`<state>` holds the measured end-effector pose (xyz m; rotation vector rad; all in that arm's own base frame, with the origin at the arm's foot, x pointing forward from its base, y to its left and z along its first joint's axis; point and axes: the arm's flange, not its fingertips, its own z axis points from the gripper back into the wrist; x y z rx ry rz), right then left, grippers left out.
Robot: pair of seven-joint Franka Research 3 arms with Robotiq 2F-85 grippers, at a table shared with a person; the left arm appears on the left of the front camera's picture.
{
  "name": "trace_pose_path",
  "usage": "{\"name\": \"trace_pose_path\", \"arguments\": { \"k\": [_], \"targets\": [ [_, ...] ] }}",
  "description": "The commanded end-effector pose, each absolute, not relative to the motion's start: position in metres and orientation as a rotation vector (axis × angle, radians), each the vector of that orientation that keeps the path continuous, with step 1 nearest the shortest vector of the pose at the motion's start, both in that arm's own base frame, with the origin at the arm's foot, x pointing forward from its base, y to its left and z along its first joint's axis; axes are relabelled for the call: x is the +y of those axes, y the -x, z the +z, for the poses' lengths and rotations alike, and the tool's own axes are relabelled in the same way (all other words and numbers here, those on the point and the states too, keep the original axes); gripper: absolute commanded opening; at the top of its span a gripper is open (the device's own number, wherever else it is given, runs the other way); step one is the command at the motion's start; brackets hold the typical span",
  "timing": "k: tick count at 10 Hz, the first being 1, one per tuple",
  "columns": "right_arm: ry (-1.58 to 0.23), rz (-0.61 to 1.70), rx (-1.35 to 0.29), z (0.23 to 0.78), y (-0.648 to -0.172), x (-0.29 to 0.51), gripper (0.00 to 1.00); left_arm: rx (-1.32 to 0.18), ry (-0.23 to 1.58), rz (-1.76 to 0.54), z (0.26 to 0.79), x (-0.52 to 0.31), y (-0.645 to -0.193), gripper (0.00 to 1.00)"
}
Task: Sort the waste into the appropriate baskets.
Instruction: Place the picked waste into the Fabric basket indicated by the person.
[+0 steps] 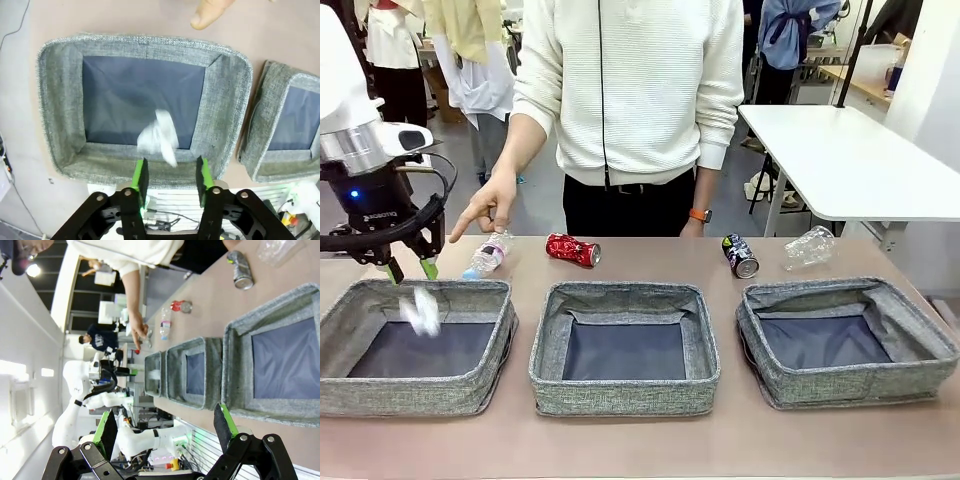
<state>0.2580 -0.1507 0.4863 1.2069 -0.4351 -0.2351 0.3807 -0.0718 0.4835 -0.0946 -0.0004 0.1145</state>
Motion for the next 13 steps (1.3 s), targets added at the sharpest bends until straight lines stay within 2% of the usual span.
{"name": "trace_pose_path", "arguments": {
  "k": [1, 5, 6, 7, 8, 11, 13],
  "targets": [
    [-1.223, -0.214, -0.463, 0.488, -0.261, -0.151, 1.0, -0.025, 0.113, 0.107, 0.482, -0.069, -0.384, 1.0],
    [-1.223, -0.214, -0.463, 0.488, -0.261, -0.151, 1.0, -0.004, 0.143, 0.09, 0.491, -0.076, -0.392, 1.0],
    [-1.223, -0.214, -0.463, 0.488, -0.261, -0.151, 1.0, -0.012, 0.323, 0.026, 0.505, -0.078, -0.387, 1.0],
    [-1.223, -0.214, -0.463, 0.488, -0.261, -0.151, 1.0, -0.057, 1.004, -0.29, 0.525, -0.058, -0.381, 1.0],
    [-1.223, -0.214, -0.463, 0.488, -0.261, -0.151, 1.0, -0.072, 1.238, -0.279, 0.528, -0.033, -0.384, 1.0],
    [-1.223, -0.214, -0.463, 0.488, -0.261, -0.151, 1.0, -0.02, 1.486, -0.1, 0.508, 0.034, -0.38, 1.0],
    [-1.223, -0.214, -0.463, 0.488, -0.261, -0.151, 1.0, -0.173, 1.619, 0.023, 0.474, 0.084, -0.357, 1.0]
  ]
}}
